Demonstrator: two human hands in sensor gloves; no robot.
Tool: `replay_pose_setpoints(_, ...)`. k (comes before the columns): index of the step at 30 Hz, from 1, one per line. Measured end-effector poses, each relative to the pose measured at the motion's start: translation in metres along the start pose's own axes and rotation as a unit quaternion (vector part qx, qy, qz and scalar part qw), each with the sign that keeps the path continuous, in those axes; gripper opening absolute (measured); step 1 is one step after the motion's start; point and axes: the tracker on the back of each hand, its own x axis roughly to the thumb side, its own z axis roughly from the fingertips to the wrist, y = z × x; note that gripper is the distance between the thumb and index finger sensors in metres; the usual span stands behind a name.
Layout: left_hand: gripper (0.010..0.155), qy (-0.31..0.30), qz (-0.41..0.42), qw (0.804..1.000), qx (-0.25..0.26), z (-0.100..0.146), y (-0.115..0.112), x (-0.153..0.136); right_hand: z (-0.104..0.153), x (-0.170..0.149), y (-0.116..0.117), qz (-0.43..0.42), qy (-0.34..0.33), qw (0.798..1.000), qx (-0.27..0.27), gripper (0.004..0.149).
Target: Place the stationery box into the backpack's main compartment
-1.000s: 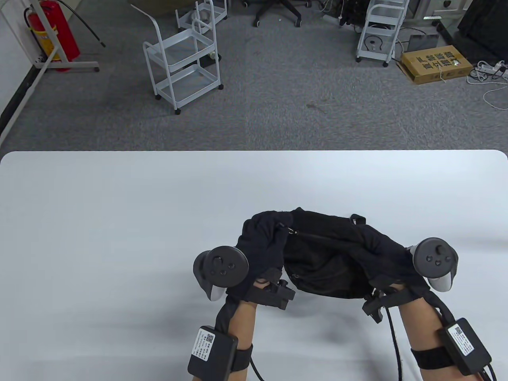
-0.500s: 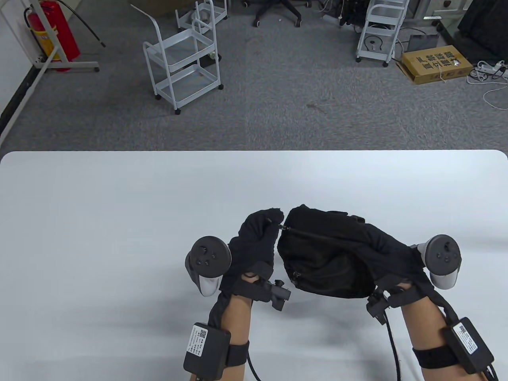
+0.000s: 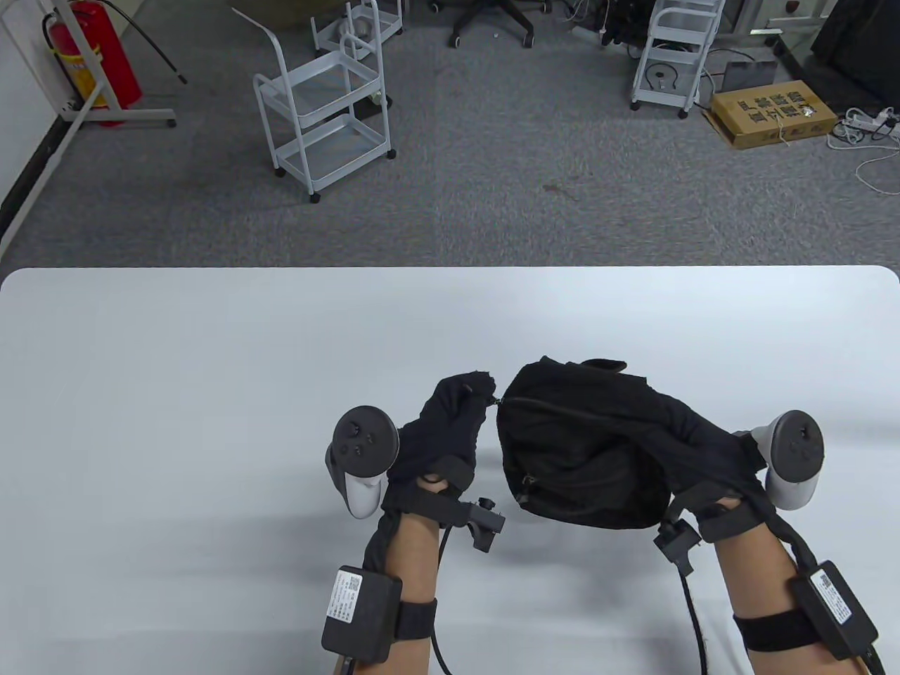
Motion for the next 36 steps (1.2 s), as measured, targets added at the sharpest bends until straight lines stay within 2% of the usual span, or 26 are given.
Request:
replay_pose_setpoints(16, 0.044, 0.046, -0.016, 0.998, -0.035, -0.004, -0.012, -0.026, 0.001, 0.001, -0.002, -0.014, 0.011, 1.000, -0.017, 0.049)
replay_pose_setpoints(25, 0.043, 0.073, -0.054, 0.993, -0.077, -0.006, -0.024, -0.038, 0.001, 0.002, -0.003, -0.021, 0.014, 0.999, -0.025, 0.049)
replay_pose_setpoints(26, 0.043, 0.076, -0.066, 0.991, -0.086, -0.005, -0.026, -0.040, 0.001, 0.002, -0.003, -0.029, 0.013, 0.999, -0.028, 0.049)
replay_pose_setpoints(28, 0.044, 0.082, -0.086, 0.984, -0.135, -0.006, -0.038, -0.046, 0.001, 0.002, -0.003, -0.045, 0.015, 0.998, -0.029, 0.049)
replay_pose_setpoints(30, 0.044, 0.101, -0.093, 0.973, -0.184, -0.006, -0.047, -0.050, 0.001, 0.002, -0.002, -0.021, 0.019, 0.999, -0.034, 0.049)
replay_pose_setpoints(36, 0.047, 0.093, -0.111, 0.981, -0.125, -0.002, -0.033, -0.044, -0.001, -0.001, -0.002, -0.020, 0.041, 0.998, -0.036, 0.050)
